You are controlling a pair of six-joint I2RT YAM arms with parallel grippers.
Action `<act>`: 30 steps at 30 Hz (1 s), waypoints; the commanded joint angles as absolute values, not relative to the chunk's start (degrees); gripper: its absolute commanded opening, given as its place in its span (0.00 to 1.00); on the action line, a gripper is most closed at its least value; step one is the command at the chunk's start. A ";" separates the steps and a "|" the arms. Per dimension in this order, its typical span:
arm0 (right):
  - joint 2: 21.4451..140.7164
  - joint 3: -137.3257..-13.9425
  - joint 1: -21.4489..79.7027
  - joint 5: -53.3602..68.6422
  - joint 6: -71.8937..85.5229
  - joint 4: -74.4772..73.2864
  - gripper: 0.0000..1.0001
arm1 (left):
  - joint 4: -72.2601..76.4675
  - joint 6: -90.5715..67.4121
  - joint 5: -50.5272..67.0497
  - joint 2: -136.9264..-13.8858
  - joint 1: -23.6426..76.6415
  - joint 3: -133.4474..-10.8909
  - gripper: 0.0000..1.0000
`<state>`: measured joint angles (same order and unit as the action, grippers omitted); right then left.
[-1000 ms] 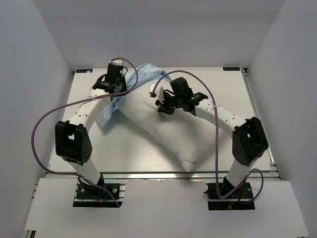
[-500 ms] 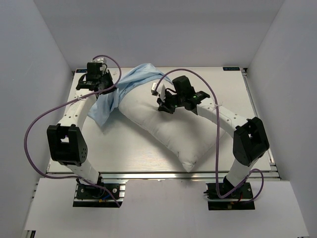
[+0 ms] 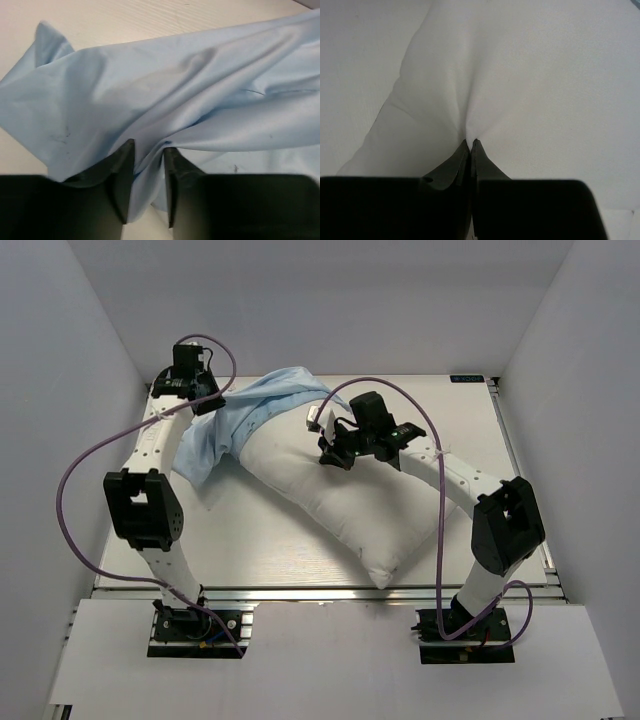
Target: Put the pillow into the pillowcase
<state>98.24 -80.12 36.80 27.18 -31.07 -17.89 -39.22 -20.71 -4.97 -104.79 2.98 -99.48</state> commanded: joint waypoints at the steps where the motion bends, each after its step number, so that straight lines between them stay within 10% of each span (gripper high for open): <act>1: 96.33 -80.33 36.74 27.86 -31.03 -21.09 0.04 | -46.05 -23.20 -10.19 -105.82 1.67 -105.28 0.43; 8: 96.76 -80.77 36.74 28.21 -30.24 -21.01 0.04 | -30.79 -23.12 4.19 -87.83 1.76 -87.57 0.92; 14: 97.91 -82.09 36.74 28.13 -29.88 -21.18 0.04 | -23.21 -21.89 16.60 -77.88 4.30 -77.79 0.86; 20: 98.26 -82.27 36.74 28.04 -29.53 -21.71 0.03 | -21.18 -20.39 20.57 -78.39 8.17 -74.62 0.56; 30: 97.21 -80.42 36.65 27.95 -28.74 -21.27 0.02 | -28.64 -15.03 4.49 -90.60 13.89 -83.31 0.70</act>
